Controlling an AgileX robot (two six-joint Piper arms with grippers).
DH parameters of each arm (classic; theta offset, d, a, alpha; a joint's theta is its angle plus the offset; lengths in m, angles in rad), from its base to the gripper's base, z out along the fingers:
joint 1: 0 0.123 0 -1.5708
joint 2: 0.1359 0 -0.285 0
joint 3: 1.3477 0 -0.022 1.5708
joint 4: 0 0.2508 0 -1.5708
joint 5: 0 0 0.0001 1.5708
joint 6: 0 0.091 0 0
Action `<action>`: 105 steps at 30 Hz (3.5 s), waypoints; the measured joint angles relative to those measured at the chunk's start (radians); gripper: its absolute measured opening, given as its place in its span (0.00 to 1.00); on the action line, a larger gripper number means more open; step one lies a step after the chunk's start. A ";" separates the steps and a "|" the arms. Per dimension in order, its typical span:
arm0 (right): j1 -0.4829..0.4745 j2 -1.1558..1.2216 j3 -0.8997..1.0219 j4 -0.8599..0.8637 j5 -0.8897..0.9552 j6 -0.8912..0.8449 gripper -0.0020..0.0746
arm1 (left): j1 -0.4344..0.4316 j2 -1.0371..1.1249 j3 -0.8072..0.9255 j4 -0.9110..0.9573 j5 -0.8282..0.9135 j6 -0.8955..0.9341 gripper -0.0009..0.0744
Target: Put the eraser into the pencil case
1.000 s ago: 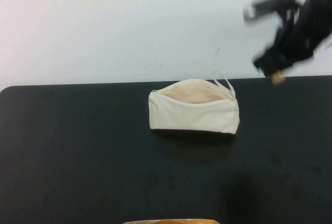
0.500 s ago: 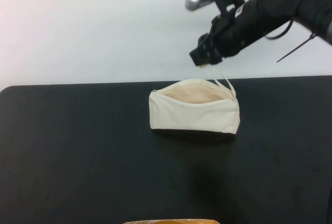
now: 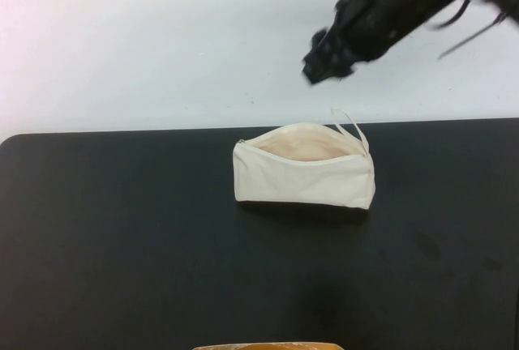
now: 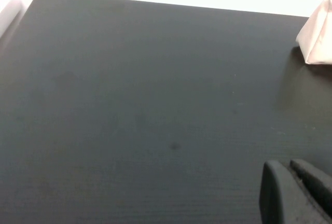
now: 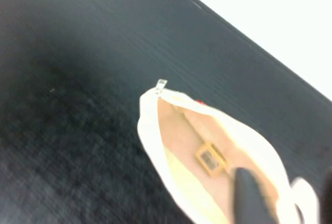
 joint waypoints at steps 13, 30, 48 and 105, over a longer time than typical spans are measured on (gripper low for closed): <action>0.000 -0.204 -0.205 -0.050 0.178 -0.010 0.03 | 0.000 0.000 0.000 0.000 0.000 -0.008 0.01; 0.000 -0.183 -0.200 -0.065 0.178 0.023 0.03 | 0.000 0.000 0.000 0.000 0.000 -0.008 0.01; 0.000 -0.672 0.404 -0.065 -0.483 -0.088 0.02 | 0.000 0.000 0.000 0.000 0.000 -0.008 0.01; -0.486 -2.111 2.229 -0.134 -0.692 0.006 0.02 | 0.000 0.000 0.000 0.000 0.000 -0.041 0.01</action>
